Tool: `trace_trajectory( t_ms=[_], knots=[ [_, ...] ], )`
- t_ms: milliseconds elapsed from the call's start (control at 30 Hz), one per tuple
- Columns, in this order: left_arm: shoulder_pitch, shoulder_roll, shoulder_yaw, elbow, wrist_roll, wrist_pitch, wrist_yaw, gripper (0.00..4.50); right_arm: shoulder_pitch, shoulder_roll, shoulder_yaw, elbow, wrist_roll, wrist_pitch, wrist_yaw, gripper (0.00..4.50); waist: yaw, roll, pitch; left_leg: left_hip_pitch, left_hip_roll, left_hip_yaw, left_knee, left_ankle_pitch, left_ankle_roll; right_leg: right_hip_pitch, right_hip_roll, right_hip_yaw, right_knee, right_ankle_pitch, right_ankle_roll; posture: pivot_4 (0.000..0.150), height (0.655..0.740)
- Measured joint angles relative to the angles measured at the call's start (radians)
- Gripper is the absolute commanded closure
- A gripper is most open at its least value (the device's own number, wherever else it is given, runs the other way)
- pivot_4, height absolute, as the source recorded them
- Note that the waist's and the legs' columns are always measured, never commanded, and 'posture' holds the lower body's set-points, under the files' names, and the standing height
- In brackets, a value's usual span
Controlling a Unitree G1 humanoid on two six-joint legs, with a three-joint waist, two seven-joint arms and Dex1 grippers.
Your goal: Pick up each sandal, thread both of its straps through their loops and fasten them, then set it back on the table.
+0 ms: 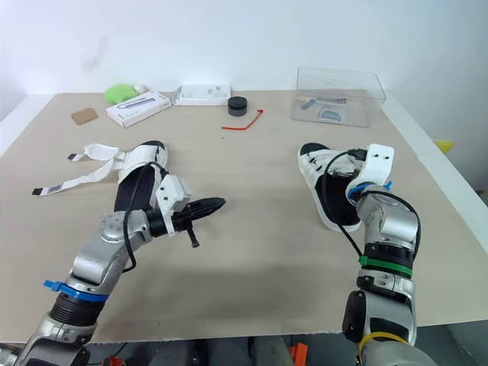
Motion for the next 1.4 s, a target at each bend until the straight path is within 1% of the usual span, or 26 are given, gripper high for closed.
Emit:
trace_trajectory(
  t_ms=[33, 67, 100, 233, 267, 300, 333, 400, 500, 533, 567, 600, 633, 667, 700, 733, 800, 833, 900, 933, 967, 1033, 1133, 1200, 1300, 1400],
  knots=[
    [0.000, 0.000, -0.002, -0.003, 0.001, 0.004, 0.002, 4.50, 0.002, 0.000, 0.000, 0.000, 0.004, -0.002, -0.007, 3.58, 0.000, 0.000, 0.000, 0.000, 0.000, 0.000, 0.000, 0.000, 0.000, 0.000, 0.000, 0.000, 0.000, 0.000, 0.000, 0.150, 0.7400],
    [0.001, 0.003, -0.010, -0.006, 0.005, 0.005, 0.003, 4.50, 0.007, 0.000, 0.001, 0.000, 0.005, -0.002, -0.012, 3.29, 0.000, 0.000, 0.000, 0.000, 0.000, 0.000, 0.000, 0.000, 0.000, 0.000, 0.000, 0.000, 0.000, 0.000, 0.000, 0.150, 0.7400],
    [0.004, 0.007, -0.018, -0.009, 0.008, 0.006, 0.003, 4.50, 0.013, -0.003, 0.006, 0.000, 0.005, -0.003, -0.012, 2.88, 0.000, 0.000, 0.000, 0.000, 0.000, 0.001, 0.000, 0.000, 0.000, 0.000, 0.000, 0.001, 0.000, 0.000, 0.000, 0.150, 0.7400],
    [0.006, 0.018, -0.026, -0.011, 0.009, 0.009, 0.002, 4.50, 0.053, -0.044, 0.055, -0.048, 0.000, 0.008, 0.031, 0.88, 0.000, 0.000, 0.000, 0.000, 0.000, 0.001, 0.000, 0.000, 0.001, 0.000, 0.000, 0.001, 0.000, -0.001, 0.002, 0.150, 0.7400],
    [0.007, 0.020, -0.026, -0.015, 0.009, 0.009, 0.002, 4.50, 0.092, -0.078, 0.090, -0.105, -0.002, 0.028, 0.066, 0.36, 0.000, 0.000, 0.000, 0.000, -0.001, 0.001, 0.000, 0.000, 0.001, 0.000, 0.000, 0.001, 0.000, -0.001, 0.002, 0.150, 0.7400],
    [0.010, 0.026, -0.026, -0.018, 0.010, 0.010, 0.001, 4.50, 0.125, -0.108, 0.116, -0.153, -0.002, 0.043, 0.101, 0.11, 0.001, 0.000, 0.000, 0.000, -0.001, 0.000, 0.000, -0.001, 0.001, 0.000, 0.000, 0.001, 0.000, -0.002, 0.002, 0.150, 0.7400],
    [0.014, 0.031, -0.024, -0.019, 0.010, 0.010, 0.001, 4.50, 0.148, -0.131, 0.134, -0.185, -0.002, 0.054, 0.128, 0.11, 0.001, 0.000, 0.000, 0.000, -0.001, 0.000, 0.000, -0.001, 0.002, 0.000, 0.000, 0.001, 0.000, -0.002, 0.002, 0.150, 0.7400],
    [0.023, 0.039, -0.022, -0.024, 0.010, 0.010, 0.004, 4.50, 0.247, -0.234, 0.205, -0.317, -0.001, 0.079, 0.227, 0.11, 0.005, 0.000, 0.000, -0.001, -0.001, -0.001, 0.000, -0.002, 0.003, 0.000, -0.001, 0.000, -0.001, -0.003, 0.003, 0.150, 0.7400],
    [0.037, 0.046, -0.013, -0.031, 0.006, 0.026, 0.026, 4.50, 0.341, -0.353, 0.230, -0.462, 0.032, 0.114, 0.364, 0.11, 0.004, 0.000, 0.000, -0.001, -0.002, 0.000, 0.000, -0.003, 0.004, 0.000, -0.002, -0.001, -0.001, -0.004, 0.005, 0.150, 0.7400],
    [0.039, 0.043, -0.009, -0.034, 0.003, 0.035, 0.035, 4.50, 0.351, -0.375, 0.230, -0.487, 0.045, 0.114, 0.398, 0.11, 0.002, 0.000, 0.000, 0.000, -0.002, 0.001, 0.000, -0.003, 0.004, 0.000, -0.002, -0.001, -0.001, -0.003, 0.005, 0.150, 0.7400],
    [0.043, 0.018, 0.010, -0.042, -0.010, 0.062, 0.066, 4.50, 0.371, -0.425, 0.224, -0.531, 0.086, 0.096, 0.489, 0.11, 0.001, 0.000, 0.000, 0.000, -0.002, 0.001, 0.001, -0.003, 0.004, 0.001, -0.002, 0.000, -0.001, -0.003, 0.006, 0.150, 0.7400],
    [0.045, 0.007, 0.019, -0.049, -0.016, 0.078, 0.087, 4.50, 0.373, -0.445, 0.218, -0.559, 0.113, 0.081, 0.546, 0.11, 0.000, -0.001, 0.001, 0.001, -0.002, 0.001, 0.001, -0.003, 0.004, 0.001, -0.001, 0.000, -0.001, -0.003, 0.006, 0.150, 0.7400],
    [0.045, -0.007, 0.030, -0.057, -0.026, 0.099, 0.114, 4.50, 0.372, -0.460, 0.204, -0.582, 0.148, 0.057, 0.606, 0.11, 0.000, -0.002, 0.001, 0.002, -0.002, 0.001, 0.002, -0.003, 0.004, 0.002, -0.001, 0.000, -0.002, -0.006, 0.011, 0.150, 0.7400],
    [0.048, -0.028, 0.047, -0.070, -0.033, 0.124, 0.148, 4.50, 0.358, -0.469, 0.197, -0.605, 0.189, 0.033, 0.663, 0.11, 0.000, -0.003, 0.002, 0.002, -0.001, 0.001, 0.002, -0.003, 0.004, 0.002, 0.000, 0.000, -0.001, -0.006, 0.012, 0.150, 0.7400],
    [0.048, -0.048, 0.061, -0.082, -0.038, 0.158, 0.194, 4.50, 0.326, -0.462, 0.195, -0.627, 0.241, 0.007, 0.720, 0.11, -0.001, -0.004, 0.002, 0.004, -0.001, 0.000, 0.002, -0.002, 0.004, 0.003, 0.001, 0.000, -0.001, -0.006, 0.011, 0.150, 0.7400],
    [0.048, -0.056, 0.066, -0.084, -0.039, 0.168, 0.208, 4.50, 0.313, -0.454, 0.196, -0.629, 0.252, 0.000, 0.731, 0.11, 0.000, -0.004, 0.002, 0.004, 0.000, 0.000, 0.002, -0.002, 0.004, 0.004, 0.001, 0.000, -0.001, -0.006, 0.010, 0.150, 0.7400],
    [0.053, -0.096, 0.099, -0.096, -0.021, 0.211, 0.314, 4.50, 0.219, -0.320, 0.205, -0.615, 0.326, -0.035, 0.768, 0.11, -0.006, -0.008, 0.003, 0.006, 0.001, 0.000, 0.002, -0.002, 0.003, 0.004, 0.005, 0.002, -0.001, -0.003, 0.008, 0.150, 0.7400],
    [0.051, -0.110, 0.101, -0.100, 0.004, 0.231, 0.370, 4.50, 0.181, -0.238, 0.235, -0.609, 0.366, -0.061, 0.791, 0.11, -0.007, -0.009, 0.003, 0.005, 0.002, -0.002, 0.002, -0.002, 0.003, 0.004, 0.007, 0.003, -0.001, -0.002, 0.006, 0.150, 0.7400],
    [0.052, -0.136, 0.100, -0.110, 0.051, 0.284, 0.473, 4.50, 0.160, -0.144, 0.358, -0.575, 0.380, -0.125, 0.873, 0.11, -0.003, -0.009, 0.003, 0.006, 0.003, -0.005, 0.002, -0.001, 0.003, 0.004, 0.009, 0.003, 0.000, -0.002, 0.003, 0.150, 0.7400],
    [0.053, -0.140, 0.101, -0.111, 0.062, 0.300, 0.501, 4.50, 0.160, -0.132, 0.397, -0.551, 0.371, -0.151, 0.901, 0.11, 0.002, -0.009, 0.003, 0.005, 0.003, -0.005, 0.002, -0.001, 0.002, 0.003, 0.008, 0.002, 0.001, 0.001, -0.003, 0.150, 0.7400],
    [0.054, -0.145, 0.111, -0.113, 0.095, 0.334, 0.562, 4.50, 0.151, -0.101, 0.453, -0.473, 0.333, -0.226, 0.958, 0.11, 0.006, -0.009, 0.003, 0.004, 0.003, -0.006, 0.002, -0.001, 0.002, 0.003, 0.007, 0.000, 0.001, 0.001, -0.004, 0.150, 0.7400],
    [0.053, -0.145, 0.115, -0.114, 0.123, 0.352, 0.599, 4.50, 0.129, -0.084, 0.479, -0.412, 0.309, -0.276, 0.990, 0.11, 0.006, -0.009, 0.003, 0.003, 0.002, -0.004, 0.002, -0.001, 0.001, 0.002, 0.005, -0.001, 0.000, 0.001, -0.003, 0.150, 0.7400],
    [0.039, -0.186, 0.145, -0.120, 0.164, 0.384, 0.702, 4.50, 0.014, -0.017, 0.534, -0.190, 0.228, -0.438, 1.063, 0.11, 0.001, -0.009, 0.003, 0.003, 0.000, 0.000, 0.002, -0.001, 0.001, 0.001, 0.001, 0.000, -0.001, 0.003, -0.001, 0.150, 0.7400],
    [0.034, -0.190, 0.157, -0.133, 0.170, 0.401, 0.734, 4.50, -0.045, 0.017, 0.553, -0.083, 0.194, -0.517, 1.089, 0.11, 0.002, -0.009, 0.004, 0.004, -0.001, 0.000, 0.002, -0.001, 0.001, 0.001, 0.000, -0.001, -0.001, 0.003, -0.001, 0.150, 0.7400],
    [0.024, -0.199, 0.182, -0.145, 0.175, 0.425, 0.764, 4.50, -0.090, 0.044, 0.556, 0.022, 0.157, -0.608, 1.114, 0.11, 0.005, -0.009, 0.004, 0.003, -0.001, -0.002, 0.002, -0.001, 0.000, 0.002, -0.001, -0.003, 0.000, 0.003, -0.001, 0.150, 0.7400],
    [0.008, -0.210, 0.194, -0.138, 0.177, 0.429, 0.783, 4.50, -0.098, 0.069, 0.560, 0.075, 0.132, -0.659, 1.129, 0.11, 0.005, -0.009, 0.004, 0.003, -0.001, -0.002, 0.002, -0.002, -0.003, 0.001, -0.002, -0.004, 0.000, 0.003, -0.002, 0.150, 0.7400]
  ],
)
